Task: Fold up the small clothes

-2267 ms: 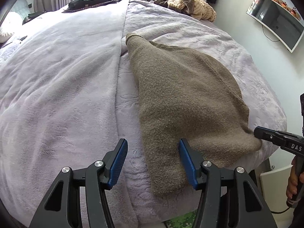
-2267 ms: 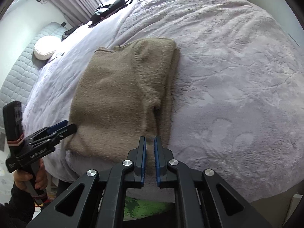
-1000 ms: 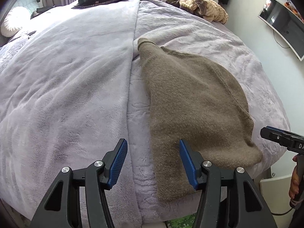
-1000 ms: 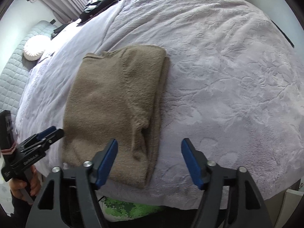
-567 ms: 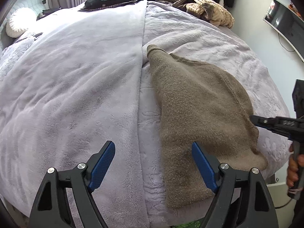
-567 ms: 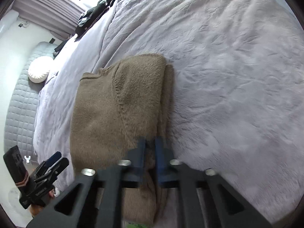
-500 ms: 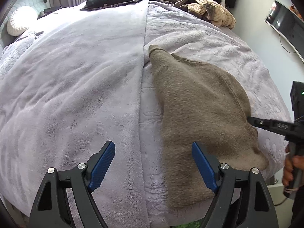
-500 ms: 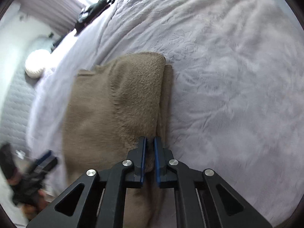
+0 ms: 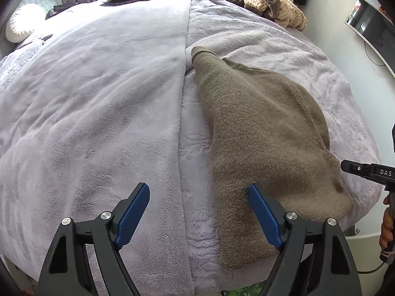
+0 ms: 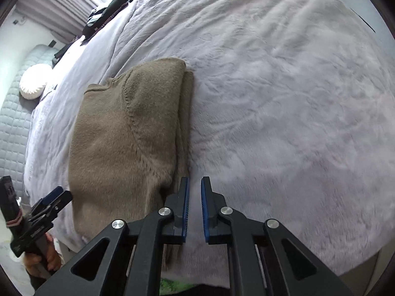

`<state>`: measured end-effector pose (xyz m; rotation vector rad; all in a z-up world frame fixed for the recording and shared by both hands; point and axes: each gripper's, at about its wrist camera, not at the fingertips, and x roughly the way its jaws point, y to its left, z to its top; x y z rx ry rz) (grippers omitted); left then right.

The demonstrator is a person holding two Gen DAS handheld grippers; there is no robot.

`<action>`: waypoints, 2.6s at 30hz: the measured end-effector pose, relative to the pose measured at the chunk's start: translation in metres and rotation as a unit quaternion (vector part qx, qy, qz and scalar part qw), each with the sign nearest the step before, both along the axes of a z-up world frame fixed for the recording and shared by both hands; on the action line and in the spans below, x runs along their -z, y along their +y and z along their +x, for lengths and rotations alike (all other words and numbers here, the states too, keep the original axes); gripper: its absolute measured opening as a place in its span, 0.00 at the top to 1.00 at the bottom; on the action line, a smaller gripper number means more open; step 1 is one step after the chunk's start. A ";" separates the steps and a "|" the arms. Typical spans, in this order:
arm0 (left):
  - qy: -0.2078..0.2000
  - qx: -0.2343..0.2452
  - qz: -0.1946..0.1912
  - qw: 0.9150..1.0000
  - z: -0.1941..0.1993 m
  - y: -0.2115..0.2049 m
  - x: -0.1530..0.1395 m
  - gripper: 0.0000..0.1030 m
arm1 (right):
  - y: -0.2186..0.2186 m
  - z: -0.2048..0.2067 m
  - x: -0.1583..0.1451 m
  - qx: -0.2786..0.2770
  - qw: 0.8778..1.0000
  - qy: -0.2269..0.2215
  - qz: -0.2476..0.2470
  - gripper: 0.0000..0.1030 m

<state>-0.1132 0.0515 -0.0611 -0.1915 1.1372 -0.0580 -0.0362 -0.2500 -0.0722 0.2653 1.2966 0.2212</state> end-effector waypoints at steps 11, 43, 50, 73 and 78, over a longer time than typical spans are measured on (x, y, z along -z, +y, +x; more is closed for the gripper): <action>-0.021 -0.016 0.014 1.000 0.004 -0.001 -0.020 0.00 | 0.035 -0.003 -0.024 -0.039 0.999 -0.017 -0.016 0.24; 0.025 -0.051 0.063 0.996 0.018 -0.029 -0.027 0.00 | 0.083 -0.008 -0.037 -0.045 0.992 -0.027 -0.113 0.00; 0.022 -0.040 0.076 0.996 0.018 -0.038 -0.029 0.00 | 0.086 -0.009 -0.038 -0.045 0.991 -0.032 -0.124 0.00; 0.029 -0.037 0.080 0.996 0.020 -0.041 -0.025 0.00 | 0.090 -0.012 -0.035 -0.047 0.986 -0.038 -0.155 0.00; 0.030 -0.038 0.083 0.995 0.021 -0.041 -0.025 0.00 | 0.093 -0.013 -0.037 -0.050 0.984 -0.045 -0.163 0.00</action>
